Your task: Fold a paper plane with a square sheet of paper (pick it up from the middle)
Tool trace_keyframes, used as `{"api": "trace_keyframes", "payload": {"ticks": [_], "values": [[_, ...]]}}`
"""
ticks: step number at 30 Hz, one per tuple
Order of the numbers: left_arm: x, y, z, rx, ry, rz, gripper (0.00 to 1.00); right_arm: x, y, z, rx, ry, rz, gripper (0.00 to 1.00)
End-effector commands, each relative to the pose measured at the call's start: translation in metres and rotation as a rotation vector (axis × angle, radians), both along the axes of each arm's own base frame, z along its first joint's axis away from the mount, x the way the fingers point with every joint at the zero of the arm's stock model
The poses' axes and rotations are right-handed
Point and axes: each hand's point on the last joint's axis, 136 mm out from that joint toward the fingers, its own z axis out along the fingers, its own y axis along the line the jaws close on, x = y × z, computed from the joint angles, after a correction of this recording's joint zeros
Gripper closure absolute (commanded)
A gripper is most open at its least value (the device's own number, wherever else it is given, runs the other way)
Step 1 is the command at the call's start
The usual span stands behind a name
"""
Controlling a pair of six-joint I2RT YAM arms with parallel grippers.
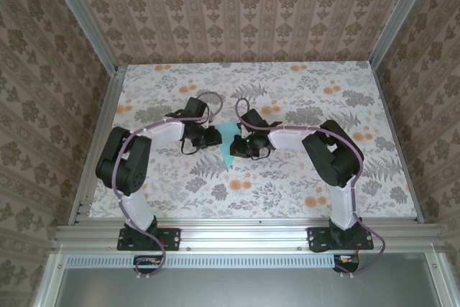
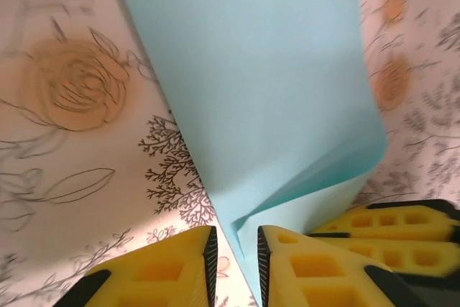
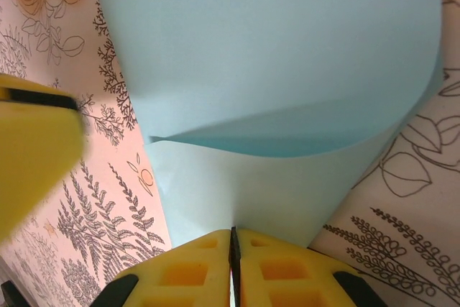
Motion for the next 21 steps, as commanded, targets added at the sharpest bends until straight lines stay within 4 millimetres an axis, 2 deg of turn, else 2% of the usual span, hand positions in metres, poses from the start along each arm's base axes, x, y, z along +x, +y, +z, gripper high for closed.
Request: {"api": "trace_keyframes", "payload": {"ticks": [1,3,9,15,21], "values": [[0.004,0.005,0.027,-0.016,-0.069,0.039,0.77,-0.024,-0.032,-0.042,-0.16,0.137,-0.049,0.89],[-0.005,-0.001,0.026,-0.066,-0.054,0.029,0.82,-0.024,-0.031,-0.041,-0.156,0.14,-0.06,0.9],[-0.038,-0.019,0.005,-0.145,0.036,0.008,0.94,-0.022,-0.028,-0.038,-0.123,0.153,-0.109,0.93],[-0.062,-0.034,-0.004,-0.231,0.102,-0.001,0.97,-0.02,-0.028,-0.038,-0.089,0.168,-0.189,0.93],[-0.071,-0.041,-0.015,-0.253,0.143,0.002,0.99,-0.017,-0.023,-0.034,-0.036,0.17,-0.243,0.93]]}}
